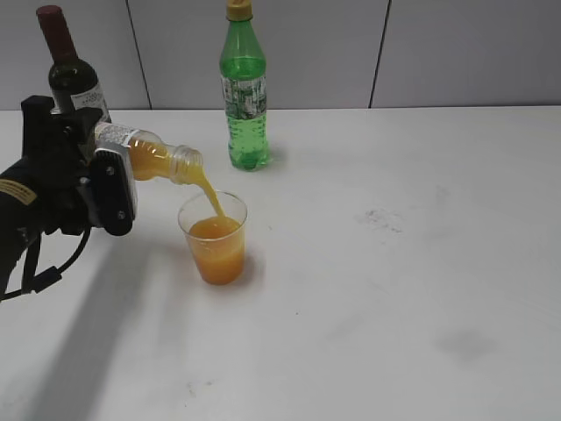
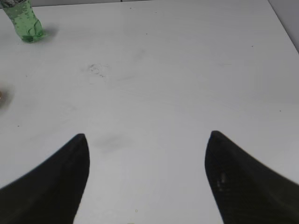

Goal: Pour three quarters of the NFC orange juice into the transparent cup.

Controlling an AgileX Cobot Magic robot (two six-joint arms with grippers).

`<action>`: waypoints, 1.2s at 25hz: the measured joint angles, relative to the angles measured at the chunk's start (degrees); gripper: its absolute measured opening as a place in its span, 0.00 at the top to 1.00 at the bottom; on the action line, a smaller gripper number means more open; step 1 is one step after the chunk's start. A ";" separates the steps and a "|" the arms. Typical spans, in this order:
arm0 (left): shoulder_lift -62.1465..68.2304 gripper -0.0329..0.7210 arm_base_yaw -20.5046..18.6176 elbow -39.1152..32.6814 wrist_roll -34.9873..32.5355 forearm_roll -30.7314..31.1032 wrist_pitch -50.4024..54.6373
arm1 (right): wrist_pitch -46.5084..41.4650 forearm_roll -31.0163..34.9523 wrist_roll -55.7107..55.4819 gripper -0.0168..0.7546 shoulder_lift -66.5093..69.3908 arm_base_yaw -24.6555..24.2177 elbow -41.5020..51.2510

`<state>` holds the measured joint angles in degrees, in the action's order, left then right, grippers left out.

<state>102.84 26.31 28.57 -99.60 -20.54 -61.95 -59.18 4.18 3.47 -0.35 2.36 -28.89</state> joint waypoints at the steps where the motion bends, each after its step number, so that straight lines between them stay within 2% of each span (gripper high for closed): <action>1: 0.00 0.32 0.00 0.00 0.00 0.00 0.00 | 0.00 0.00 0.00 0.21 0.00 0.00 0.00; 7: 0.00 0.32 0.00 0.00 0.67 0.18 0.05 | 0.00 0.00 0.00 0.21 0.00 0.00 0.00; 12: 0.00 0.32 0.00 0.00 11.66 1.96 0.05 | 0.00 0.00 0.00 0.21 0.00 0.00 0.00; 15: 0.00 0.32 0.00 0.00 22.50 4.52 -0.06 | 0.00 0.00 0.00 0.21 0.00 0.00 0.00; 18: 0.00 0.32 0.00 -0.06 36.78 6.68 -1.20 | 0.00 0.00 0.00 0.21 0.00 0.00 0.00; 23: 0.00 0.32 -0.55 -1.65 67.09 9.01 -5.21 | 0.00 0.00 0.00 0.21 0.00 0.00 0.00; 27: 0.62 0.32 -4.02 -1.42 83.37 15.23 -5.66 | 0.00 0.00 0.00 0.21 0.00 0.00 0.00; 30: 2.55 0.32 -8.22 0.77 91.45 20.54 -5.59 | 0.00 0.00 0.00 0.21 0.00 0.00 0.00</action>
<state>105.39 18.10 29.34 -8.14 0.00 -67.54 -59.18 4.18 3.47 -0.35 2.36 -28.89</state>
